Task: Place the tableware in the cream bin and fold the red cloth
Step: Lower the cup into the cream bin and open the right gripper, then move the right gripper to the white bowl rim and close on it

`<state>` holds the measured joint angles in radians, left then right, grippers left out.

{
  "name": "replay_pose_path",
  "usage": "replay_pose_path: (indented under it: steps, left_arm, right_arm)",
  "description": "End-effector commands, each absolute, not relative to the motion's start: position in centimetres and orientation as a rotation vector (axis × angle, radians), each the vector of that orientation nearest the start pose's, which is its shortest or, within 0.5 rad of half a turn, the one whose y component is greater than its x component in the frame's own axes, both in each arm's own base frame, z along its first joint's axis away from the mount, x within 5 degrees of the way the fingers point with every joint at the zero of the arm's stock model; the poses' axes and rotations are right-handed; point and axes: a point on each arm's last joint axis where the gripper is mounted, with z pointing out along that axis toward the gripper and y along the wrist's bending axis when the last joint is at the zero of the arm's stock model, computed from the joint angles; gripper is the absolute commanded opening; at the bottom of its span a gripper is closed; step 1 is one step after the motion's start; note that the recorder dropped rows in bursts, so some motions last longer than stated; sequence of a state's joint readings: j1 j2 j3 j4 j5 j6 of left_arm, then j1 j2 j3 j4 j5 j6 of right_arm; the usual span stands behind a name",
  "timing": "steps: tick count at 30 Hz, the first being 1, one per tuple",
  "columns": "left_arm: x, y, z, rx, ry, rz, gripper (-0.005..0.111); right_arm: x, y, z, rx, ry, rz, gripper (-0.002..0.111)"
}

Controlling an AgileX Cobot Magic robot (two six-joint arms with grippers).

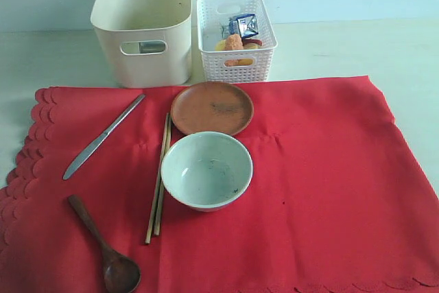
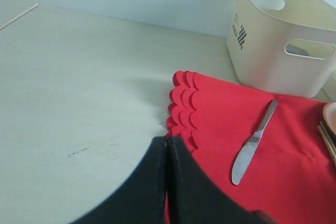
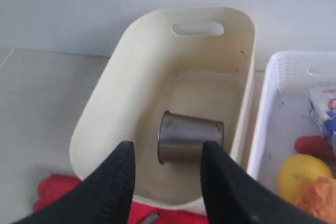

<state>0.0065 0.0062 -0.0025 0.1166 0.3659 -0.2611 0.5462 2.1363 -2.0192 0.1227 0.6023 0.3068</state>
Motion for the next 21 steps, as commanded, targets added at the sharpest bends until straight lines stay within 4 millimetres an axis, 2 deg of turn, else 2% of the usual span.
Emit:
replay_pose_path:
  steps: [1, 8, 21]
  left_arm:
    - [5.3, 0.4, 18.1, -0.162, 1.835, -0.062, 0.0]
    - [5.3, 0.4, 18.1, -0.162, 1.835, -0.062, 0.0]
    - [5.3, 0.4, 18.1, -0.162, 1.835, -0.062, 0.0]
  right_arm:
    - [41.4, 26.0, 31.8, -0.347, 2.338, 0.504, 0.041]
    - [39.4, 24.9, 32.3, -0.511, 2.485, 0.405, 0.041]
    - [36.4, 23.1, 30.8, -0.634, 2.63, 0.324, 0.04]
